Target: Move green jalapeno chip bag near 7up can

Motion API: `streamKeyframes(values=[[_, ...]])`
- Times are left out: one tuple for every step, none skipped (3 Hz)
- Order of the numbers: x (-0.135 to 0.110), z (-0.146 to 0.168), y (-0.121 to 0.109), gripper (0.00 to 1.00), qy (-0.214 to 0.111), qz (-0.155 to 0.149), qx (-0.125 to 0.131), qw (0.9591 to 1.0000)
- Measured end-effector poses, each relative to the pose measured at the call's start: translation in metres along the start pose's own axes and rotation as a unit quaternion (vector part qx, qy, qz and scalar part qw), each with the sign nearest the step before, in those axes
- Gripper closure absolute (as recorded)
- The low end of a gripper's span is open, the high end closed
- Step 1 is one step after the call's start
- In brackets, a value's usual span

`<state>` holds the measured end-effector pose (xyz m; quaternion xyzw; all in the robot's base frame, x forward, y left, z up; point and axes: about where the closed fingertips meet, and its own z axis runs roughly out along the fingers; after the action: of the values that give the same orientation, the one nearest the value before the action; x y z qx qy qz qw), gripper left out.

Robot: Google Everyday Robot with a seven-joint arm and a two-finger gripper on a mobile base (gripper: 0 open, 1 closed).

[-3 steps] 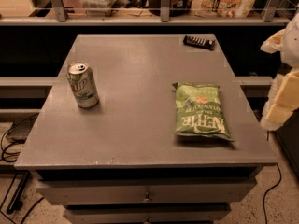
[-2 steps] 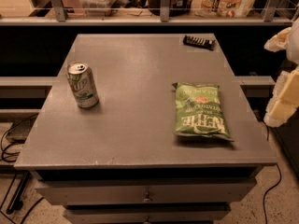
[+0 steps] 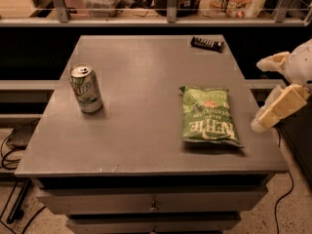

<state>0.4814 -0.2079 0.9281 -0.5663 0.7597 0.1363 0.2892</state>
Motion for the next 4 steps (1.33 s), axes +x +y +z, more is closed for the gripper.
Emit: streamKeyframes(values=[[-0.007, -0.003, 0.004, 0.00, 0.000, -0.002, -0.002, 1.0000], [-0.012, 0.013, 0.005, 0.00, -0.010, 0.001, -0.006, 0.9999], [-0.034, 0.053, 0.012, 0.00, -0.033, -0.018, 0.002, 0.9993], [-0.041, 0.083, 0.010, 0.00, -0.043, -0.020, 0.007, 0.9989]])
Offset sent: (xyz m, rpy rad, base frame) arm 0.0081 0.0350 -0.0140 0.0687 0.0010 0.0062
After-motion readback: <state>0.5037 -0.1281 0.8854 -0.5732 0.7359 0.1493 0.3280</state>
